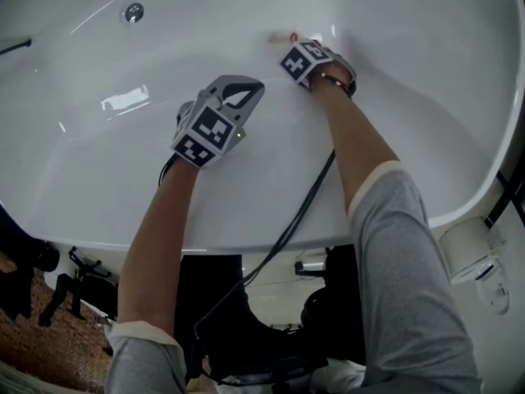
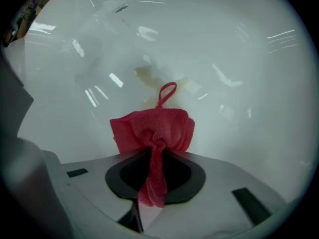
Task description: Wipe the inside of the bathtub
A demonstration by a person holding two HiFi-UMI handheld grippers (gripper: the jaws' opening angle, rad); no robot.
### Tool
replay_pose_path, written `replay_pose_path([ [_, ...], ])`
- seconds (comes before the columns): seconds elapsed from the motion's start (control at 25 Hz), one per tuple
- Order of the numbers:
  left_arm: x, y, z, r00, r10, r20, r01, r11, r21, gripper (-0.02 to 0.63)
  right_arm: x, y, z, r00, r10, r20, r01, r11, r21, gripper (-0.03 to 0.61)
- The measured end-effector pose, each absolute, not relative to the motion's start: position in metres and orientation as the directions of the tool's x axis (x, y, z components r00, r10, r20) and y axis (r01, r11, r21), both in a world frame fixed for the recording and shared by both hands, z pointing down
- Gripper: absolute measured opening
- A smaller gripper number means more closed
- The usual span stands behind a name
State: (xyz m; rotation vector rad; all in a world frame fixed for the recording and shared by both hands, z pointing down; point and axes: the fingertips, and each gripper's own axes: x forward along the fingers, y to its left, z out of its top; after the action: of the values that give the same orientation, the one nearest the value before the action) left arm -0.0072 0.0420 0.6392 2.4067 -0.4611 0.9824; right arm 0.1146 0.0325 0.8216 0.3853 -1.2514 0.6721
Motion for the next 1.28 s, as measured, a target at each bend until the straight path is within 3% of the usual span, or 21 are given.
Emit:
replay_pose_path([
  [0.24,-0.006,0.043,0.642,0.688,-0.127,0.714,-0.483,-0.815,0.32,0.003,0.112,-0.003,0.821,0.147,0.15,0.978,-0.741,0.672,0.009,0.064],
  [0.52,-0.029,0.045,0.651,0.665,-0.128,0.736,-0.506,-0.801,0.319,0.003,0.027,0.001,0.824,-0.136,0.13,0.982,-0.719,0.669,-0.188,0.066],
  [0.68,-0.035,0.039,0.651,0.66,-0.138,0.738,-0.517,-0.796,0.314,0.003,0.04,-0.014,0.824,-0.136,0.064,0.989,-0.738,0.659,-0.144,0.066],
  [0.84,-0.035,0.036,0.648,0.668,-0.149,0.73,-0.522,-0.792,0.316,0.003,0.087,-0.046,0.822,-0.015,-0.039,0.999,-0.845,0.535,0.008,0.066],
  [0.96,-0.038,0.036,0.649,0.667,-0.152,0.729,-0.526,-0.789,0.317,0.003,0.082,-0.055,0.821,-0.007,-0.066,0.998,-0.881,0.472,0.025,0.066],
  [1.28,-0.055,0.043,0.655,0.651,-0.13,0.748,-0.521,-0.793,0.316,0.003,-0.031,-0.03,0.82,-0.234,0.029,0.972,-0.728,0.657,-0.195,0.066],
])
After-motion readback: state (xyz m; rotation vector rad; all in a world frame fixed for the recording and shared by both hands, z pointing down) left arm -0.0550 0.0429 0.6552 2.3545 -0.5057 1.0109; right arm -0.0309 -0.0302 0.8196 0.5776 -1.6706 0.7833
